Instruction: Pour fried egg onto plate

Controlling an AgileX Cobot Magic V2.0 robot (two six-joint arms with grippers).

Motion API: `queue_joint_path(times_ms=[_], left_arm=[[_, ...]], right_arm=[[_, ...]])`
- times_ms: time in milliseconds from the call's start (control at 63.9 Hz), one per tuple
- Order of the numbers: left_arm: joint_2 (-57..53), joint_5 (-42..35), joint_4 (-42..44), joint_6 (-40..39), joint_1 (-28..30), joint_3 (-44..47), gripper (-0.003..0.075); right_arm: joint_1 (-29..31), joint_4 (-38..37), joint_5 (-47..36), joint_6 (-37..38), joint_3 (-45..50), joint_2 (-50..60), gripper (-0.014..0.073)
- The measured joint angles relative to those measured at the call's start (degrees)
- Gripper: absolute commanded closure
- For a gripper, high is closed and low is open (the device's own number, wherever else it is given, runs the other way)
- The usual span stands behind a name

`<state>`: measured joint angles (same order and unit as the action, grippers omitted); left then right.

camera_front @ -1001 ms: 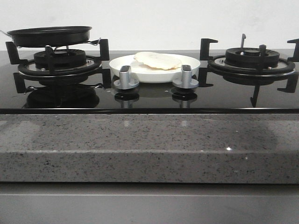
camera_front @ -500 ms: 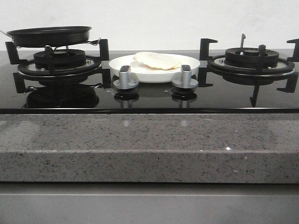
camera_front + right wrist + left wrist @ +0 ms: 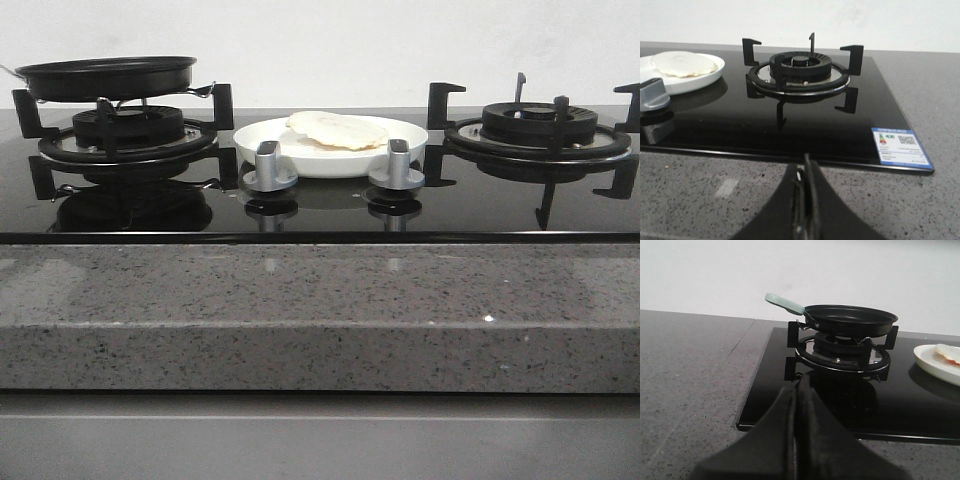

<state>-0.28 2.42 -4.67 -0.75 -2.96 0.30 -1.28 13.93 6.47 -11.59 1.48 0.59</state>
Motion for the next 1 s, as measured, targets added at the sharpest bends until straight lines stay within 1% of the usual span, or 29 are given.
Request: queue_joint_path(times_ms=[391,579,766,860,1001], left_arm=[[0.0,0.0,0.0,0.0,0.0,0.0,0.0739],[0.0,0.0,0.0,0.0,0.0,0.0,0.0739],[0.0,0.0,0.0,0.0,0.0,0.0,0.0739],[0.0,0.0,0.0,0.0,0.0,0.0,0.0739],[0.0,0.0,0.0,0.0,0.0,0.0,0.0739]], right_arm=[[0.0,0.0,-1.09,0.0,0.0,0.0,0.0662],[0.39,-1.16,-4.44,0.56,0.0,0.0,0.0662],[3.34,-6.68,-5.37,8.12,0.0,0.0,0.0662],[4.0,-10.66,-5.37,12.31,0.0,0.0,0.0662],[4.0,-12.65,-5.37,14.46,0.0,0.0,0.0662]])
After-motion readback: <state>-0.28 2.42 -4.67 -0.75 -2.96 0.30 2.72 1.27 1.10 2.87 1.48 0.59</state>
